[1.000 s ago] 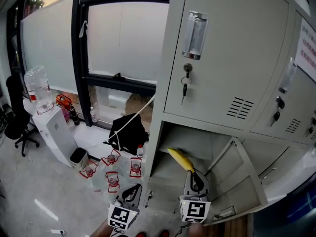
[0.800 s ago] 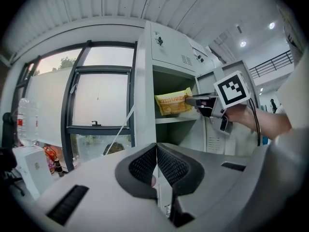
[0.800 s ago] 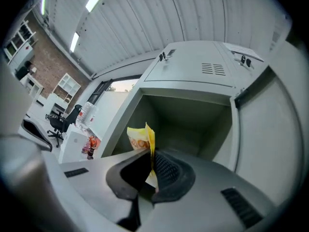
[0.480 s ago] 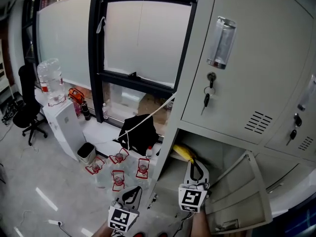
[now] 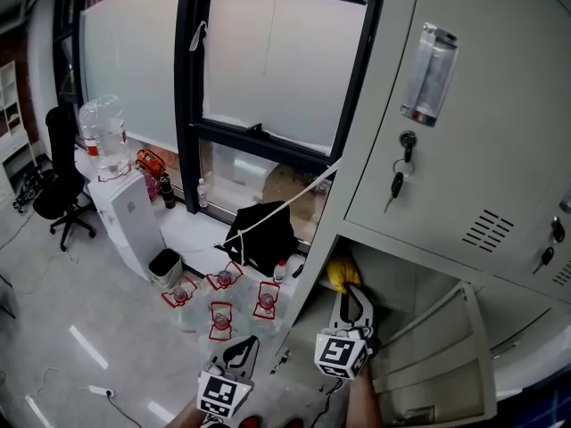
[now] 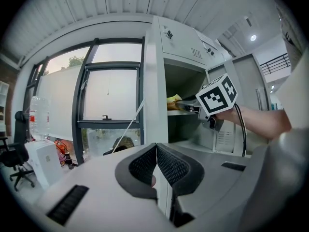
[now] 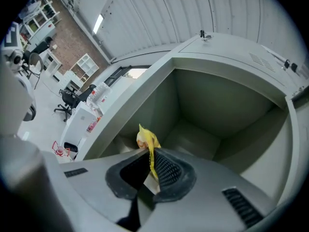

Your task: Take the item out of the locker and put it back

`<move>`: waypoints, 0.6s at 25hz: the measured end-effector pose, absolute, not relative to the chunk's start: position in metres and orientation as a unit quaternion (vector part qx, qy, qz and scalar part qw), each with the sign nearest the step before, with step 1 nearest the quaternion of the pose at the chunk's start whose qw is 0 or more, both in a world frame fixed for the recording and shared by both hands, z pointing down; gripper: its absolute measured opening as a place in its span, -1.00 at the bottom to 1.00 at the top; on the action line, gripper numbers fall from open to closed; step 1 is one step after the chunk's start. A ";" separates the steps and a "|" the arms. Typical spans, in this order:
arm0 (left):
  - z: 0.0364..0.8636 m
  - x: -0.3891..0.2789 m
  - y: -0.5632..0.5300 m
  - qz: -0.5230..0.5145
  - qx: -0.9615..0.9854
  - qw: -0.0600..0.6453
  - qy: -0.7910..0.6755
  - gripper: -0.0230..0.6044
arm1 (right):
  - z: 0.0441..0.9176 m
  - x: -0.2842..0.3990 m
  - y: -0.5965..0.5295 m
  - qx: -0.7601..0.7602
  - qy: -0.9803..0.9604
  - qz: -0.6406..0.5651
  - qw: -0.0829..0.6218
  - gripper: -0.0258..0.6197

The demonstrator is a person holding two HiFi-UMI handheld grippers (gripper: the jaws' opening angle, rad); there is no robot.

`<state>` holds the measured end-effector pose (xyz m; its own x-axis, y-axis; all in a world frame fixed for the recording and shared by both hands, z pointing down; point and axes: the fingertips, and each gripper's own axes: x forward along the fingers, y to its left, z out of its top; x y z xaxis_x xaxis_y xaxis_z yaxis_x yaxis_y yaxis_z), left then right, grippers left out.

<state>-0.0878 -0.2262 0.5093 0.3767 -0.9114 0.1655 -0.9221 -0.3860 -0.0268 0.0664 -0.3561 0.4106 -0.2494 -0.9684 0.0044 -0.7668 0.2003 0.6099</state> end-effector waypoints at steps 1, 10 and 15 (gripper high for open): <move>0.510 -0.088 -0.226 0.077 0.829 0.036 -0.553 -0.85 | 0.413 0.065 -0.357 0.577 -0.747 -0.259 0.204 -0.86; 0.513 -0.080 -0.229 0.077 0.832 0.039 -0.549 -0.85 | 0.426 0.061 -0.361 0.563 -0.735 -0.292 0.240 -0.76; 0.513 -0.078 -0.231 0.076 0.833 0.040 -0.547 -0.85 | 0.426 0.059 -0.359 0.551 -0.757 -0.267 0.228 -0.67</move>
